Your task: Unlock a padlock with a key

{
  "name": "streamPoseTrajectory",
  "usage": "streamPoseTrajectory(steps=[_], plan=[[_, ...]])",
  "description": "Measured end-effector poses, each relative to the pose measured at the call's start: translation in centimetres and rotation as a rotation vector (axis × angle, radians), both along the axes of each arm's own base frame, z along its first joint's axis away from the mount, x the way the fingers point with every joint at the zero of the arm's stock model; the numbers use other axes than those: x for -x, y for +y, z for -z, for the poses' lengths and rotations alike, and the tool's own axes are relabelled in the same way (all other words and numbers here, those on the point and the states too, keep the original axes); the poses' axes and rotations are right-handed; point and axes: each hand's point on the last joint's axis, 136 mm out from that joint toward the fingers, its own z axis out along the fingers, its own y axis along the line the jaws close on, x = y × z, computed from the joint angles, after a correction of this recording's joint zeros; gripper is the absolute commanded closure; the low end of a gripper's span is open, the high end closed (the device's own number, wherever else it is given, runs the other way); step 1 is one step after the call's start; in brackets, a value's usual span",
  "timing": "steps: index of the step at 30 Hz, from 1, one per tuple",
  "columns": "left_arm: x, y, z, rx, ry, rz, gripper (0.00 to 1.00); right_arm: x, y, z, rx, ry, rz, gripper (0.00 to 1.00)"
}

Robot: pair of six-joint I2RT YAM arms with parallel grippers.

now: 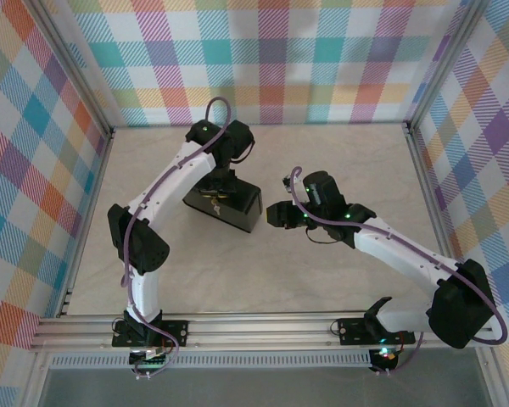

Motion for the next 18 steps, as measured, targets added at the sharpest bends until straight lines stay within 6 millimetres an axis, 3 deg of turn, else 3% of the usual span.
streamPoseTrajectory(steps=[12, 18], plan=[[2.6, -2.3, -0.2, 0.049, 0.069, 0.061, 0.95, 0.1, -0.7, -1.7, 0.029, -0.025, 0.009, 0.61], [2.3, -2.8, -0.7, 0.061, 0.049, 0.068, 0.88, -0.4, -0.3, -2.9, 0.016, -0.046, 0.008, 0.61]])
